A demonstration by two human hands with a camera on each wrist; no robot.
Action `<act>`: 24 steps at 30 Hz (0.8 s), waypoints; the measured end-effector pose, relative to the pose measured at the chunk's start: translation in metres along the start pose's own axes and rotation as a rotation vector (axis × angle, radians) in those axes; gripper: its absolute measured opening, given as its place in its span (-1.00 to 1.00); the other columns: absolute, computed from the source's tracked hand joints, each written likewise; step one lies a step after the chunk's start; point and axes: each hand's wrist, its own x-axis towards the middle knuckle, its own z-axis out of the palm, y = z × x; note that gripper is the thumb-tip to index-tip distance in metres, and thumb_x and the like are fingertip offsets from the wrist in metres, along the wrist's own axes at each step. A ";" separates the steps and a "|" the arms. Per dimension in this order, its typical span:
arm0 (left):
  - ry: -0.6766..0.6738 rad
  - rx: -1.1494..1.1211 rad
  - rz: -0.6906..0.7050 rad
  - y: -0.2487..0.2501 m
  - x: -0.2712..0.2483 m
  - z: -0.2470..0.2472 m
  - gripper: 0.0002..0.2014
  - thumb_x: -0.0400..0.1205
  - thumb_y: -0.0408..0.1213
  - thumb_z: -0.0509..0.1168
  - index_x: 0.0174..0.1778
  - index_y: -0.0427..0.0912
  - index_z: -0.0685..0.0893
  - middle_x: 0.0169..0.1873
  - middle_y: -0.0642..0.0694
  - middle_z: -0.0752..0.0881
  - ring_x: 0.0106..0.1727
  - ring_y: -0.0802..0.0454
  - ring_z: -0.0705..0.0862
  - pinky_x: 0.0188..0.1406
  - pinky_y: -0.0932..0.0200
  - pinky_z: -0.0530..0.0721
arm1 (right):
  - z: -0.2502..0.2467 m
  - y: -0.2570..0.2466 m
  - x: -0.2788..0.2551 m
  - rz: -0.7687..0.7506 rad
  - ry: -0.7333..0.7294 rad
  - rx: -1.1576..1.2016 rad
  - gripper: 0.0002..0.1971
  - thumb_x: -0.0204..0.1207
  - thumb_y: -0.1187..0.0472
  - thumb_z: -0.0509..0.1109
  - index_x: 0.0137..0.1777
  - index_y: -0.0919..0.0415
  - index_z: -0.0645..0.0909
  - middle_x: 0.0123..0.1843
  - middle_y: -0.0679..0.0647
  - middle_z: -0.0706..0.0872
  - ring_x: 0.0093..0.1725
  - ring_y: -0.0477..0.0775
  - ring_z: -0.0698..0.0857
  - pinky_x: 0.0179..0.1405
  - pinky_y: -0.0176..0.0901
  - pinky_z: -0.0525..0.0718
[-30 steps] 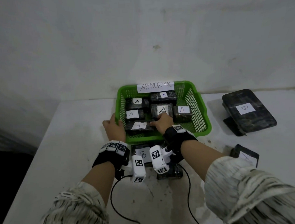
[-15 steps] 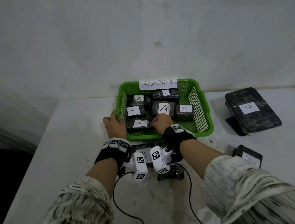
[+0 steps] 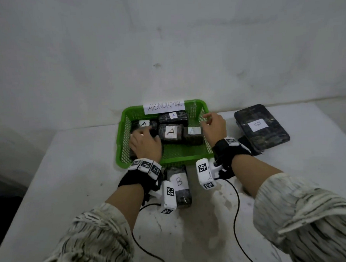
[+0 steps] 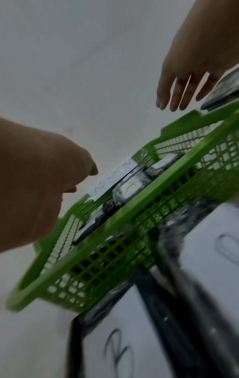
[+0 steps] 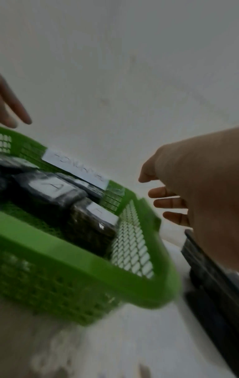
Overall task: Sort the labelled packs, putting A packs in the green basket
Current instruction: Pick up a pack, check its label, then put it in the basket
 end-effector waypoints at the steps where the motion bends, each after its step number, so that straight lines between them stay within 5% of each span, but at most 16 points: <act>1: -0.034 -0.004 0.052 0.012 -0.006 0.006 -0.61 0.64 -0.13 0.22 0.40 -0.06 0.47 0.35 -0.26 0.40 0.43 -0.23 0.29 0.48 -0.08 0.12 | -0.009 0.010 0.004 0.027 -0.007 -0.060 -0.80 0.46 0.28 0.35 0.08 0.18 0.60 0.05 0.27 0.65 0.12 0.30 0.59 0.04 0.03 0.52; 8: -0.385 0.085 0.310 0.078 -0.047 0.047 -0.59 0.70 0.05 0.07 0.45 0.05 0.42 0.43 -0.18 0.41 0.52 -0.16 0.24 0.57 -0.19 -0.03 | -0.057 0.075 0.002 0.075 -0.326 -0.561 -0.61 0.57 0.33 0.25 0.40 0.17 0.48 0.44 0.24 0.43 0.45 0.31 0.37 0.38 0.13 0.45; 11: -0.554 0.198 0.323 0.090 -0.059 0.059 -0.57 0.69 0.13 -0.01 0.46 0.12 0.42 0.46 -0.16 0.40 0.56 -0.16 0.19 0.54 -0.35 -0.17 | -0.068 0.089 0.003 -0.072 -0.453 -0.833 -0.57 0.58 0.34 0.22 0.46 0.20 0.43 0.46 0.24 0.39 0.47 0.30 0.34 0.37 0.13 0.45; 17: -0.645 0.355 0.347 0.091 -0.062 0.060 -0.53 0.66 0.24 -0.09 0.40 0.22 0.47 0.45 -0.12 0.41 0.56 -0.15 0.16 0.51 -0.45 -0.20 | -0.075 0.096 0.018 -0.357 -0.643 -1.312 -0.57 0.62 0.24 0.21 0.49 0.23 0.42 0.51 0.23 0.35 0.54 0.28 0.27 0.46 0.09 0.30; 24: -0.657 0.385 0.389 0.092 -0.064 0.059 -0.44 0.56 0.37 0.01 0.44 0.26 0.41 0.51 -0.08 0.36 0.63 -0.08 0.09 0.49 -0.48 -0.21 | -0.070 0.105 0.036 -0.399 -0.722 -1.703 -0.54 0.75 0.10 -0.03 0.61 0.18 0.27 0.63 0.19 0.27 0.61 0.26 0.20 0.59 0.02 0.13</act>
